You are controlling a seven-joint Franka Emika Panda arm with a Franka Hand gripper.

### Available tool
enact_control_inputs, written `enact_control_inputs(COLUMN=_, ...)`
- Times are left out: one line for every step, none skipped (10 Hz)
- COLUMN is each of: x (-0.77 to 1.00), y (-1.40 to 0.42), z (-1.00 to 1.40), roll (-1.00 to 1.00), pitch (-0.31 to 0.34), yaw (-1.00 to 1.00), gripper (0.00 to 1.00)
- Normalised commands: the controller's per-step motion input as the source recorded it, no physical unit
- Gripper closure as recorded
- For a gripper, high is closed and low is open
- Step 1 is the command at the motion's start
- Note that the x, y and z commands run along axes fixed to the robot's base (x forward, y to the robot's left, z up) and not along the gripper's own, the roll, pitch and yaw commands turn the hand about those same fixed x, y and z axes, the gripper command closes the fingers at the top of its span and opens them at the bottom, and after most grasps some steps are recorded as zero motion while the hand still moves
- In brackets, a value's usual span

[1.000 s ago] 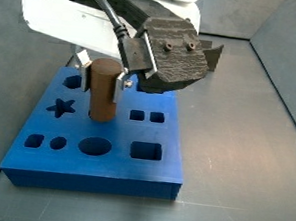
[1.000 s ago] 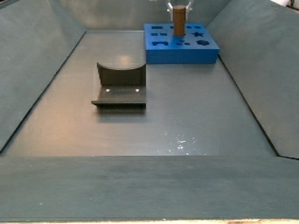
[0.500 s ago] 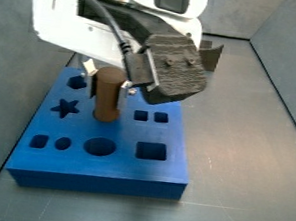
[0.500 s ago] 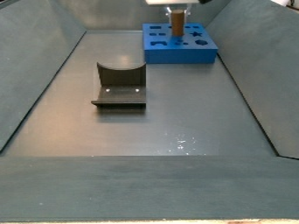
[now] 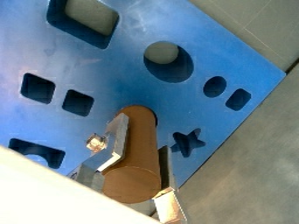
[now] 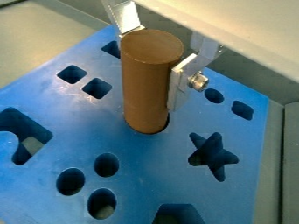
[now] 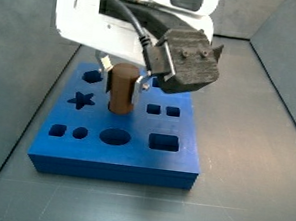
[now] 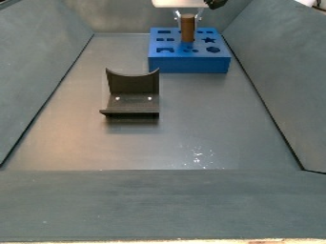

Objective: Pick up the round object. Move up. Place the round object on the fixture. Regrasp the round object. Move to above the board. Insert the round object.
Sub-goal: Insert the round object.

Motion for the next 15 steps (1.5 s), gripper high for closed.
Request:
enact_control_inputs(x=0.0, y=-0.15, z=-1.0, roll=0.38, pitch=-0.106, yaw=0.0, gripper=1.0)
enact_control_inputs(x=0.0, y=-0.19, z=-1.0, roll=0.29, pitch=-0.103, yaw=0.02, gripper=1.0)
enact_control_inputs(x=-0.06, y=-0.21, z=-1.0, roll=0.22, pitch=-0.063, yaw=0.08, gripper=1.0)
enact_control_inputs(x=-0.07, y=-0.21, z=-1.0, roll=0.2, pitch=-0.054, yaw=0.09, gripper=1.0)
enact_control_inputs(x=-0.07, y=-0.23, z=-1.0, roll=0.19, pitch=-0.046, yaw=0.1, gripper=1.0)
enact_control_inputs(x=-0.08, y=-0.25, z=-1.0, roll=0.17, pitch=-0.037, yaw=0.1, gripper=1.0)
enact_control_inputs(x=-0.09, y=-0.29, z=-1.0, roll=0.13, pitch=0.0, yaw=0.09, gripper=1.0)
enact_control_inputs(x=-0.01, y=-0.29, z=-1.0, roll=0.05, pitch=0.0, yaw=0.0, gripper=1.0)
enact_control_inputs(x=0.2, y=0.0, z=-1.0, roll=0.0, pitch=0.0, yaw=-0.13, gripper=1.0)
enact_control_inputs(x=0.0, y=0.0, z=0.0, roll=0.02, pitch=0.0, yaw=0.0, gripper=1.0)
enact_control_inputs(x=0.0, y=0.0, z=-0.03, roll=0.03, pitch=0.0, yaw=0.0, gripper=1.0)
enact_control_inputs(x=0.02, y=0.0, z=-0.05, roll=0.0, pitch=0.0, yaw=0.0, gripper=1.0)
enact_control_inputs(x=0.0, y=0.0, z=-0.03, roll=0.01, pitch=0.0, yaw=0.0, gripper=1.0)
enact_control_inputs(x=0.0, y=0.0, z=-1.0, roll=0.13, pitch=-0.2, yaw=0.0, gripper=1.0)
enact_control_inputs(x=-0.06, y=0.0, z=-1.0, roll=0.07, pitch=-0.069, yaw=0.0, gripper=1.0)
